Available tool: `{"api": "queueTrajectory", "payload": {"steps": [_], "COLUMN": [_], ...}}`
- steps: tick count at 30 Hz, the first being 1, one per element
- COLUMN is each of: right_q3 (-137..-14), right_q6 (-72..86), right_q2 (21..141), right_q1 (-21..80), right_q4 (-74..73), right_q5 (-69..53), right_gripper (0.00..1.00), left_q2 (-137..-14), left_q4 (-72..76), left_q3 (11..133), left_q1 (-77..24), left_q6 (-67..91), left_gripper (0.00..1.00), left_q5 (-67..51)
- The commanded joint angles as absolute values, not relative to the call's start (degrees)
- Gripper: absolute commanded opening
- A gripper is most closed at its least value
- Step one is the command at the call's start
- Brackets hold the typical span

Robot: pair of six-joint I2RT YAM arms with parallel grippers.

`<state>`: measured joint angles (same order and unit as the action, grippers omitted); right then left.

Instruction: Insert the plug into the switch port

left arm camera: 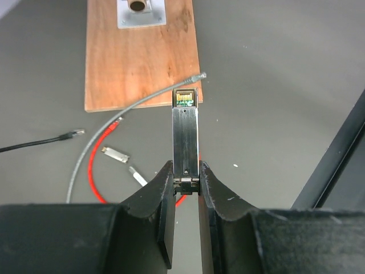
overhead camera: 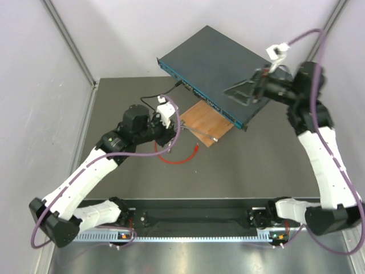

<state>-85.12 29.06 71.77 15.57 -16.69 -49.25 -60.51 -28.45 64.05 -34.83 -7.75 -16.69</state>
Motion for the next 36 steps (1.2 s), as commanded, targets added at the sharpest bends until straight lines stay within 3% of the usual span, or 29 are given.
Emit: {"api": "queueTrajectory", "payload": {"steps": [1, 6, 13, 20, 24, 36], "right_q3": [-84.30, -76.47, -66.46, -52.15, -44.57, -45.88], "right_q6": [26.54, 29.09, 33.21, 48.05, 61.77, 59.86], "right_q2": [62.07, 51.25, 50.45, 51.85, 53.52, 59.59], "right_q1": [6.02, -8.68, -22.76, -23.47, -23.21, -15.04], "right_q4": [-19.68, -26.08, -29.71, -10.31, 10.87, 16.44], "right_q5": [-44.75, -42.45, -50.08, -55.36, -56.86, -52.04], "right_gripper": [1.00, 1.00, 1.00, 1.00, 1.00, 1.00], "left_q2": [-63.80, -67.93, -75.66, -76.55, -76.46, -78.92], "left_q4": [-23.56, -22.76, -24.43, -23.30, -22.94, -22.85], "left_q3": [67.76, 70.39, 77.16, 78.14, 76.99, 77.60], "left_q1": [-38.14, -44.64, -46.32, -46.32, -46.32, -46.41], "left_q6": [-4.22, -4.40, -0.09, 2.81, 3.51, 2.81], "left_gripper": [0.00, 0.00, 0.00, 0.00, 0.00, 0.00], "left_q5": [-12.05, -3.96, -0.88, -1.40, -2.81, -0.97]}}
